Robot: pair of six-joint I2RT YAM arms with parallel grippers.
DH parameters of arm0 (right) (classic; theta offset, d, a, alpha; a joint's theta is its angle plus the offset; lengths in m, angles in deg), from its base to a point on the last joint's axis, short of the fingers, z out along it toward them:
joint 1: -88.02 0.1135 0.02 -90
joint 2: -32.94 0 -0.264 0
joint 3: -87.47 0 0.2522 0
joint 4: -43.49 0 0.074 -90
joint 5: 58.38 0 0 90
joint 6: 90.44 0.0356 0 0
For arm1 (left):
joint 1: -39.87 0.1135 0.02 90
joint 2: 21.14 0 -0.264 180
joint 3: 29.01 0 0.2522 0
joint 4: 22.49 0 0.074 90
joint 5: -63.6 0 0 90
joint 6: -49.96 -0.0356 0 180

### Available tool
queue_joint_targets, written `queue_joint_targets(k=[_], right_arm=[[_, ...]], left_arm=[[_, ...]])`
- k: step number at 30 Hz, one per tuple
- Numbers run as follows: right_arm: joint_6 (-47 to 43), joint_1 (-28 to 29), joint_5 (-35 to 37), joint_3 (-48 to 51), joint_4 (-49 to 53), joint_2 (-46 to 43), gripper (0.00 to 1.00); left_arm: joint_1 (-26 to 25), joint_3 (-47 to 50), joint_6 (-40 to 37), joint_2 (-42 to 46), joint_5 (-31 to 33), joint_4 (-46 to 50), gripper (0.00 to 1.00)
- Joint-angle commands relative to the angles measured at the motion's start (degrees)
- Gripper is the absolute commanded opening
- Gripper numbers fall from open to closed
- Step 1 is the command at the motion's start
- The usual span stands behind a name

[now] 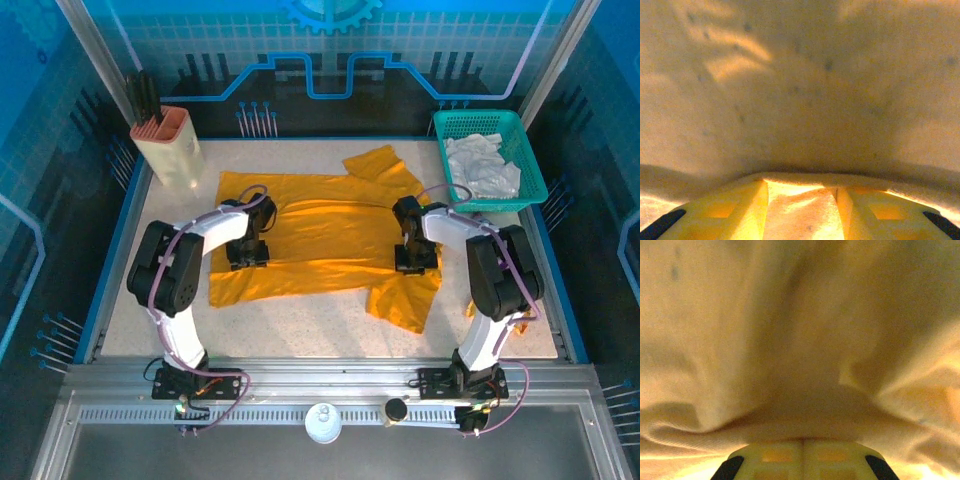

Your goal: Fold and stack the t-shirts

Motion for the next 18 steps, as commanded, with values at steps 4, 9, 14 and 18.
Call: queue_joint_targets(k=[4, 9, 14, 18], right_arm=[[0.4, -3.2, 2.4, -3.4, -2.6, 4.3, 0.00], [0.0, -3.0, 0.7, -3.8, -1.4, 1.9, 0.00], [-1.7, -1.2, -1.5, -7.6, 1.8, -4.2, 0.02], [-3.9, -1.2, -2.7, -16.7, 4.0, -0.8, 0.03]], left_arm=[[3.4, -5.9, -1.4, -6.4, 5.4, 1.0, 0.43], [3.5, -8.1, -2.0, -5.5, 4.0, 2.5, 0.43], [2.6, -10.2, -1.8, 3.0, 2.6, 5.8, 0.51], [2.7, -18.3, -3.7, 4.3, 3.6, 9.1, 0.59]])
